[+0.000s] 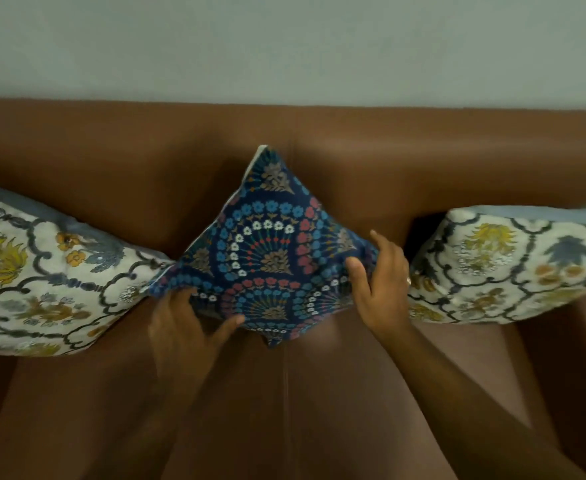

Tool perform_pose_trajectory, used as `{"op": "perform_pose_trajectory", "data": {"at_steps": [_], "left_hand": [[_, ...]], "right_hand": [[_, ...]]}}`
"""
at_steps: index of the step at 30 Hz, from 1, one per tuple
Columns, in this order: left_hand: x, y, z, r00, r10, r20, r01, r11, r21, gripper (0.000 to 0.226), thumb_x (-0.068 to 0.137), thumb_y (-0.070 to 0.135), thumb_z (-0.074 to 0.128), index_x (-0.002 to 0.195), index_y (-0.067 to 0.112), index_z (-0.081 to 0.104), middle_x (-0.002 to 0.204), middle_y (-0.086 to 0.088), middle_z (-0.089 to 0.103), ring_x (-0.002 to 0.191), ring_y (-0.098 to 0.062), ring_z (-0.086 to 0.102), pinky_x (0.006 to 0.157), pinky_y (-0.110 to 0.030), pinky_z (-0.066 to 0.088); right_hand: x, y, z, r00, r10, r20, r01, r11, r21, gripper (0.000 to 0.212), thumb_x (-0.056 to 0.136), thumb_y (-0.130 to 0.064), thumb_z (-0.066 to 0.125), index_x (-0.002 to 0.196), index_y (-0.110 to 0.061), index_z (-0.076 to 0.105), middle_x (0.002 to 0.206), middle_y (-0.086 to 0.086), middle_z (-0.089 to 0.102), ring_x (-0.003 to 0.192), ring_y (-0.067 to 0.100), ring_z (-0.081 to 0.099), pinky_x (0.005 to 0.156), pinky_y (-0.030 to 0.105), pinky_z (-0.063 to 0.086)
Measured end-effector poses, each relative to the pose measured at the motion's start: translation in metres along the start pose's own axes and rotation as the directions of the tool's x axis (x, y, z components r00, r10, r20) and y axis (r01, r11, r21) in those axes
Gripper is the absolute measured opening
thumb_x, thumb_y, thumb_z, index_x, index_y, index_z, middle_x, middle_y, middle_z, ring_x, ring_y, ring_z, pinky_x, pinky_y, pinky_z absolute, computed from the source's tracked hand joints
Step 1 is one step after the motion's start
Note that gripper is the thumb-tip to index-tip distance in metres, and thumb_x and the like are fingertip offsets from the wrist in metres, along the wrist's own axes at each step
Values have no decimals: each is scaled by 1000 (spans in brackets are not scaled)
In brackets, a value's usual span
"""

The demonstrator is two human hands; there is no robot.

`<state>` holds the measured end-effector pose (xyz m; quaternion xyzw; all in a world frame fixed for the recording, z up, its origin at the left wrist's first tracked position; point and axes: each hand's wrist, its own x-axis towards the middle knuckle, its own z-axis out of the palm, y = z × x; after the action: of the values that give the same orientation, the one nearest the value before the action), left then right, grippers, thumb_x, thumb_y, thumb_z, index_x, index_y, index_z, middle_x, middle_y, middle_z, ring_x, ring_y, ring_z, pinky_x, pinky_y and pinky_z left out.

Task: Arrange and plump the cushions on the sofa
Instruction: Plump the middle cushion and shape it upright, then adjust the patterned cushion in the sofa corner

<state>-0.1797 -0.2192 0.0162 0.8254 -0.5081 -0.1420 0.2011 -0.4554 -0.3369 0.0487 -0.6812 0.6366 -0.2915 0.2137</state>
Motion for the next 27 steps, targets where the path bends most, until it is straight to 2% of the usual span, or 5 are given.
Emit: {"op": "perform_pose_trajectory", "data": {"at_steps": [5, 10, 17, 20, 27], "left_hand": [[-79, 75, 57, 884, 354, 306, -340, 935, -99, 89, 80, 91, 40, 115, 12, 65, 115, -11, 64, 99, -32, 69, 85, -40, 58], [-58, 222, 85, 738, 609, 292, -583, 793, -179, 86, 82, 77, 53, 138, 12, 56, 141, -16, 59, 129, -34, 60, 102, -48, 56], [-14, 394, 135, 641, 718, 271, -767, 611, 194, 119, 75, 83, 59, 160, 11, 19, 166, -23, 31, 155, -44, 25, 124, -58, 21], [3, 437, 172, 696, 580, 423, -718, 582, 382, 140, 65, 93, 57, 164, 11, -1, 169, -21, 19, 156, -44, 18, 125, -64, 9], [25, 459, 179, 825, 442, 354, -565, 677, 472, 126, 45, 92, 72, 136, 9, 42, 130, -18, 56, 118, -39, 54, 99, -52, 39]], "right_hand": [[-54, 83, -89, 954, 284, -92, -294, 949, -114, 90, 93, -78, 30, 141, -4, 49, 133, 21, 58, 126, 37, 52, 105, 46, 41], [-53, 166, -160, 829, 524, -194, -531, 847, 17, 90, 90, -78, 31, 145, -8, 46, 143, 19, 54, 136, 38, 47, 109, 51, 38], [-1, 308, -180, 663, 746, -70, -659, 625, 418, 83, 91, -80, 31, 145, -19, 47, 146, 11, 55, 134, 33, 51, 110, 45, 41], [33, 353, -169, 679, 733, 19, -650, 590, 479, 84, 92, -78, 34, 156, -24, 28, 158, 10, 42, 143, 32, 42, 112, 40, 36], [68, 363, -159, 811, 583, -45, -509, 741, 438, 80, 94, -62, 53, 157, -18, 31, 158, 10, 44, 147, 30, 39, 114, 28, 30]]}}
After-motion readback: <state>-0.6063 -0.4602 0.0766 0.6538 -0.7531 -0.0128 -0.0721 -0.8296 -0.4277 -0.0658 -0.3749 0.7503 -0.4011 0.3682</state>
